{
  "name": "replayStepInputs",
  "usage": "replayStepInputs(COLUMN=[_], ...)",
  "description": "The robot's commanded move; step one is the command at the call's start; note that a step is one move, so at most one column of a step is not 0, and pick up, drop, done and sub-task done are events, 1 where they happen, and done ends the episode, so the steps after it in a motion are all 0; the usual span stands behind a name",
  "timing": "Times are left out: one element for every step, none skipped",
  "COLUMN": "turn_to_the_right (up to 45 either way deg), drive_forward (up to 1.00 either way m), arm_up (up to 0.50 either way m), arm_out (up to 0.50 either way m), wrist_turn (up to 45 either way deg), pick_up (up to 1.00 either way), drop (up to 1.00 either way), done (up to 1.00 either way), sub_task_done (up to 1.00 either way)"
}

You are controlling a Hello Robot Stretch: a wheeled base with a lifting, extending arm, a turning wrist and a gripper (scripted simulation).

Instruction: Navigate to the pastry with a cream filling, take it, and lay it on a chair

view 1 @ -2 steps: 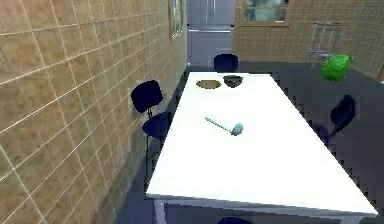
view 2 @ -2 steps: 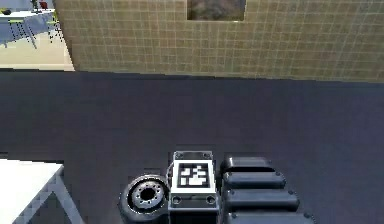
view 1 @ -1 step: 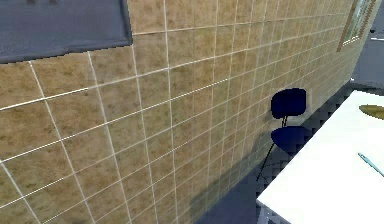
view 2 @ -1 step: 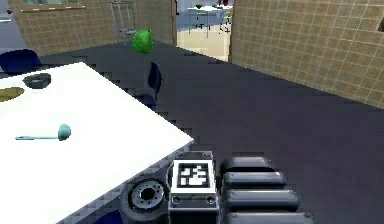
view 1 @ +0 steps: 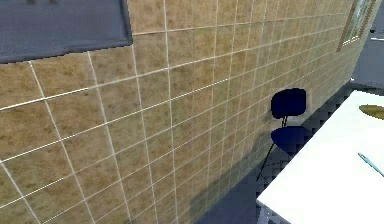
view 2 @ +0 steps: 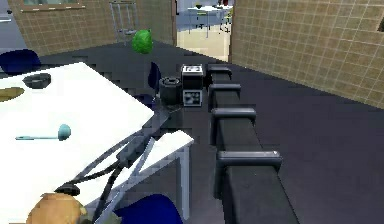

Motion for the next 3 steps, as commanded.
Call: replayStepInputs(turn_to_the_right=[0.0,0.0,0.0], drive_forward=[0.0,0.0,0.0], arm_up=[0.0,0.0,-0.22], arm_out=[0.0,0.0,0.0], wrist_turn=[45.0,30.0,0.0], pick_up=[0.0,0.0,0.0], drop=[0.0,0.0,0.0], done=[0.0,0.0,0.0], sub_task_done=[0.0,0.0,0.0])
